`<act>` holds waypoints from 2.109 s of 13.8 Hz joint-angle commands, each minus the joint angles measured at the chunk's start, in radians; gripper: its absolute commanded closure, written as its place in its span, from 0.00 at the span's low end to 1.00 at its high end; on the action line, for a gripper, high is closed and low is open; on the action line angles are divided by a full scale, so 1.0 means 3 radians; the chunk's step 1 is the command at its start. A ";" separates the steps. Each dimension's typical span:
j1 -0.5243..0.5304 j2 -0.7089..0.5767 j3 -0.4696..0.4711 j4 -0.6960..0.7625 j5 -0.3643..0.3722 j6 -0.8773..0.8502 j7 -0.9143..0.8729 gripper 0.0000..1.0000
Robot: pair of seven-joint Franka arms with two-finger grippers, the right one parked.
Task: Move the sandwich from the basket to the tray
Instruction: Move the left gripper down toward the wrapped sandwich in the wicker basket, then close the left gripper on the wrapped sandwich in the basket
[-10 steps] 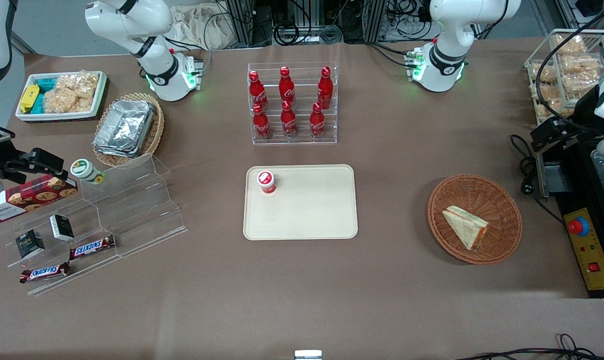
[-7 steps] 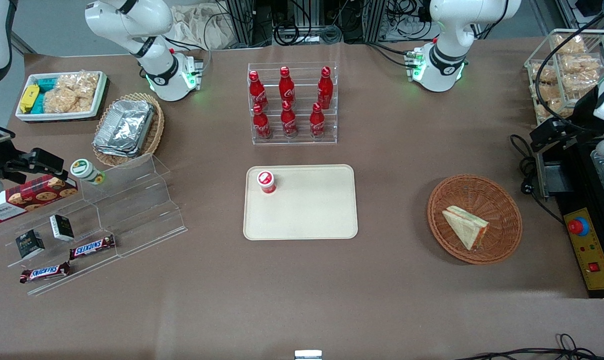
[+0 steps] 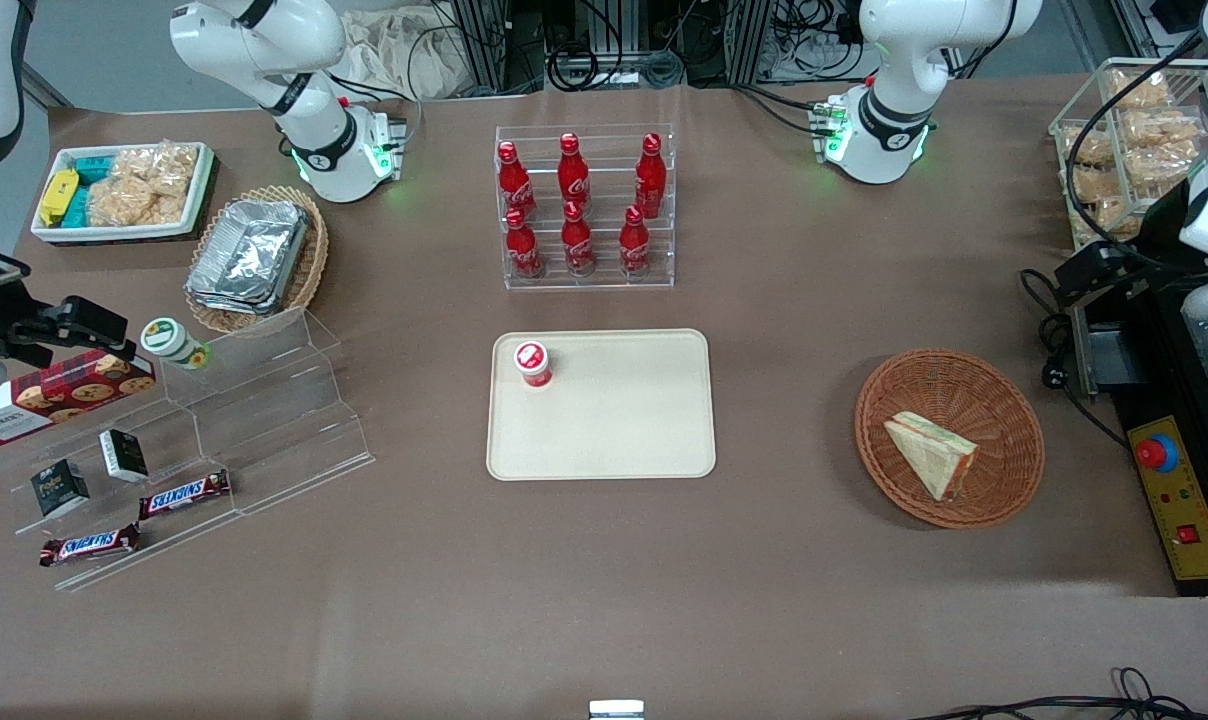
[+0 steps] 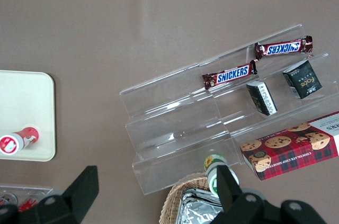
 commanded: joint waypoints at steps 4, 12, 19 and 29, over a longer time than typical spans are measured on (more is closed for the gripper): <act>0.0128 0.0373 -0.0026 -0.0001 -0.0216 0.0183 -0.0191 0.00; 0.0123 0.1253 -0.0026 -0.0129 -0.0514 0.1174 -0.0814 0.00; 0.0113 0.1872 -0.0031 -0.0206 -0.0800 0.2055 -0.0917 0.00; 0.0082 0.1873 -0.0036 -0.0283 -0.0764 0.2092 -0.0887 0.86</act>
